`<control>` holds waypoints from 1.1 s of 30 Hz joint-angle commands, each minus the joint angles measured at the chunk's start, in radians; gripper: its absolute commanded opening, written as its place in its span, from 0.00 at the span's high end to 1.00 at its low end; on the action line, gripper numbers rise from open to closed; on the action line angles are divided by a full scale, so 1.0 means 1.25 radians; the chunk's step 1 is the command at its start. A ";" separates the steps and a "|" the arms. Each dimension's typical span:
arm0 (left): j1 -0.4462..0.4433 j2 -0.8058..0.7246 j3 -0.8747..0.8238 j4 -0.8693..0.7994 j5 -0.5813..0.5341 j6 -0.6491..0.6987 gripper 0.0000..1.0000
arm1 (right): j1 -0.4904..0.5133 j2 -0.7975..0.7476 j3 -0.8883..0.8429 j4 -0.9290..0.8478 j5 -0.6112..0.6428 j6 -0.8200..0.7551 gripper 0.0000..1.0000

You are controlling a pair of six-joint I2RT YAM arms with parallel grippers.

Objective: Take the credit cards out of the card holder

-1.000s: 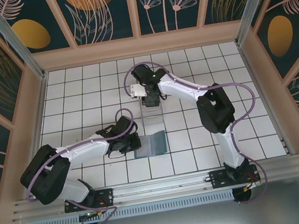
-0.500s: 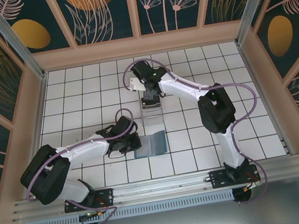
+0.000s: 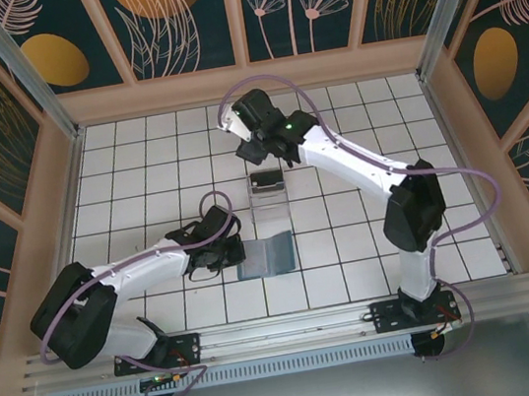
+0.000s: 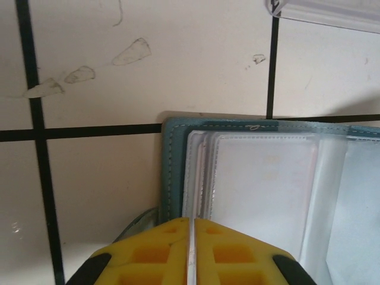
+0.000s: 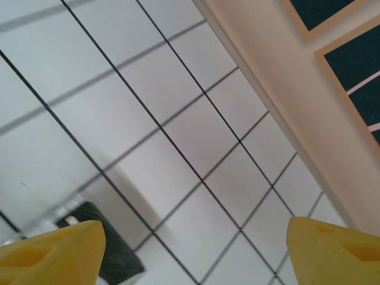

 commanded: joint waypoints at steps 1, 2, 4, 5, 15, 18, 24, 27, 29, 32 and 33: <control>-0.002 -0.023 0.000 -0.044 -0.035 0.004 0.89 | 0.008 -0.044 -0.046 0.010 -0.056 0.232 0.22; -0.002 -0.026 -0.001 -0.045 -0.036 0.004 0.88 | 0.008 -0.046 -0.051 0.003 -0.064 0.291 0.24; -0.001 -0.030 -0.003 -0.050 -0.040 0.004 0.89 | 0.009 -0.042 -0.049 -0.028 -0.110 0.399 0.31; 0.000 -0.033 -0.003 -0.052 -0.042 0.005 0.89 | 0.010 -0.040 -0.052 -0.040 -0.147 0.455 0.34; 0.005 -0.060 -0.054 -0.005 -0.025 -0.037 0.89 | 0.073 -0.044 -0.227 -0.065 -0.379 0.756 0.39; 0.005 -0.070 -0.081 0.021 -0.013 -0.056 0.89 | 0.092 -0.052 -0.266 -0.074 -0.382 0.798 0.41; 0.009 -0.079 -0.120 0.055 0.000 -0.078 0.90 | 0.127 -0.050 -0.332 -0.074 -0.374 0.845 0.43; 0.009 -0.087 -0.139 0.077 0.008 -0.091 0.90 | 0.153 -0.015 -0.329 -0.098 -0.345 0.850 0.43; 0.011 -0.093 -0.149 0.084 0.009 -0.095 0.90 | 0.168 0.005 -0.321 -0.108 -0.329 0.853 0.40; 0.013 -0.102 -0.162 0.093 0.010 -0.099 0.90 | 0.186 0.036 -0.309 -0.111 -0.323 0.862 0.36; 0.013 -0.106 -0.164 0.095 0.010 -0.102 0.90 | 0.191 0.045 -0.306 -0.110 -0.324 0.864 0.36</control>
